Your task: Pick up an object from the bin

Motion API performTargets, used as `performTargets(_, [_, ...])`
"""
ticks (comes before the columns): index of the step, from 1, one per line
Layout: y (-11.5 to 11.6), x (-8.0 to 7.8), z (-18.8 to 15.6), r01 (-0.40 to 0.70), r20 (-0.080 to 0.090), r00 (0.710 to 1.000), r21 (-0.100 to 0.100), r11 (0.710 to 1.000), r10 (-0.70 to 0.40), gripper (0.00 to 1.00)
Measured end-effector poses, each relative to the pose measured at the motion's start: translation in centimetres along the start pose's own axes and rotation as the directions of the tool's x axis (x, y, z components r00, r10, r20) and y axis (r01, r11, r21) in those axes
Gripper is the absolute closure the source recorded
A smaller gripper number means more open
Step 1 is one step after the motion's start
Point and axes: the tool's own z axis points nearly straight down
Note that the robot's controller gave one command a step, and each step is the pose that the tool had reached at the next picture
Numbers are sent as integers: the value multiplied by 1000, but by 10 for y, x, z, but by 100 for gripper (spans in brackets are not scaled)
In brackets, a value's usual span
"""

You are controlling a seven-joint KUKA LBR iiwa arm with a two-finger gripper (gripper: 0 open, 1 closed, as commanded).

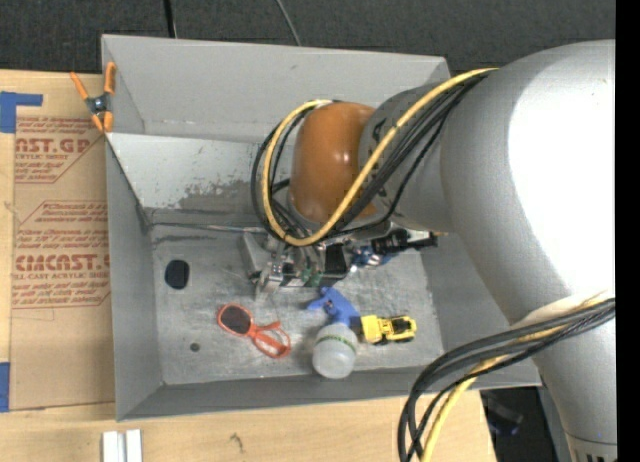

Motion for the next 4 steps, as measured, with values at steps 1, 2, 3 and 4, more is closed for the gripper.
performTargets(1, [0, 0, 0, 0, 0, 1000, 0, 1000, 0, 100])
performTargets(2, [-2, -4, 0, -5, -11, 1000, -5, 1000, 5, 100])
performTargets(3, [-6, -2, -5, 3, -12, 1000, -4, 1000, -3, 100])
performTargets(4, [-9, -1, -24, 10, -23, 1000, 2, 1000, -10, 100])
